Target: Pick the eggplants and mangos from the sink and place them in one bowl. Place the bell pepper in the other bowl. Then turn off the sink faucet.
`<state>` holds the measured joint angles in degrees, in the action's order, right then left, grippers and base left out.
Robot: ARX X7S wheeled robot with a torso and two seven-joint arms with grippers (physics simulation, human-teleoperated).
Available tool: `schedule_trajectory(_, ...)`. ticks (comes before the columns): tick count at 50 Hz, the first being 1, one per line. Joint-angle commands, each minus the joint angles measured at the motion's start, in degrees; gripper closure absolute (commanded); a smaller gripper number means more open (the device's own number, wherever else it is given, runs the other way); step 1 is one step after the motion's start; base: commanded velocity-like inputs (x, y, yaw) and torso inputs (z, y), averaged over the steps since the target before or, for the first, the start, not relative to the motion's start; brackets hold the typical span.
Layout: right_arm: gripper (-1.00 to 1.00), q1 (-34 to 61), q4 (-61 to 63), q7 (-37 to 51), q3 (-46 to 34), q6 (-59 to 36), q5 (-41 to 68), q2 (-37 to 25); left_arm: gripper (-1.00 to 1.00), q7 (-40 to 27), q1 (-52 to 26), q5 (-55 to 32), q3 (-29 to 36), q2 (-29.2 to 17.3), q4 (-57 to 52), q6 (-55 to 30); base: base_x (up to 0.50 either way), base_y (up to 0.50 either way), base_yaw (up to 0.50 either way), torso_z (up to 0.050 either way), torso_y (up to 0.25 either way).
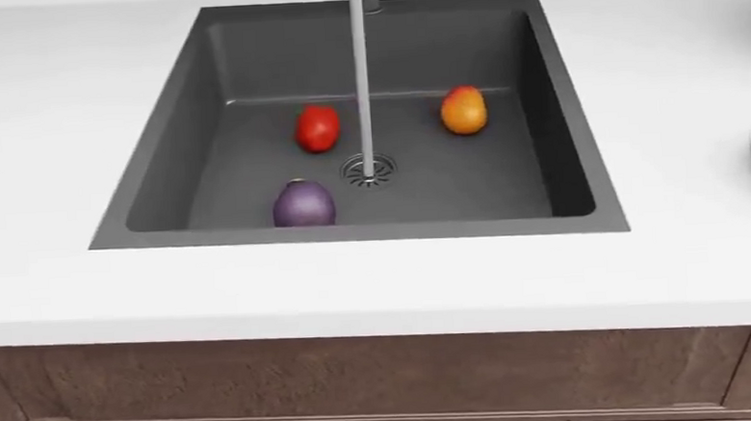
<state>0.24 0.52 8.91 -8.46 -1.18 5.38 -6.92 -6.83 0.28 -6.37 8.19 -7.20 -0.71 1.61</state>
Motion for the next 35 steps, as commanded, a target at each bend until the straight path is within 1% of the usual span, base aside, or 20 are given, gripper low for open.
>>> schedule_trajectory(1, -1.0, 0.09, 0.08, 0.78, -0.6, -0.06, 0.27, -0.58, -1.0, -0.38, 0.1, -0.61, 0.66, -0.46, -0.28, 0.8, 0.0, 0.0, 0.0, 0.05, 0.0)
schedule_trajectory(24, -1.0, 0.16, -0.05, 1.98, -1.37, -0.28, 1.39, -1.3, -1.0, -1.46, 0.22, -1.59, 1.47, -1.18, -0.6, 2.12, 0.0, 0.0, 0.0, 0.05, 0.0)
schedule_trajectory(28, -1.0, 0.29, -0.19, 2.09, -1.54, -0.31, 1.6, -1.39, -1.0, -1.62, 0.23, -2.25, 1.44, -1.3, -1.06, 1.41, 0.0, 0.0, 0.0, 0.007, 0.0)
schedule_trajectory(32, -1.0, 0.28, -0.23, 2.21, -1.64, -0.25, 1.75, -1.47, -1.0, -2.1, 0.14, -0.17, 2.62, -1.65, -0.65, 1.54, 0.0, 0.0, 0.0, 0.0, 0.0)
schedule_trajectory(33, -1.0, -0.48, -0.09, -6.98, 7.64, -0.88, -6.38, 6.39, -1.0, 7.06, 0.83, 7.0, -6.71, 6.31, -0.64, 0.8, 0.0, 0.0, 0.0, 0.0, 0.0)
schedule_trajectory(35, -1.0, -0.64, -0.17, -6.03, 6.36, -1.83, -6.82, 5.57, -1.0, 6.27, 0.94, 6.86, -6.09, 5.78, -0.46, 1.07, 0.0, 0.0, 0.0, 0.0, 0.0)
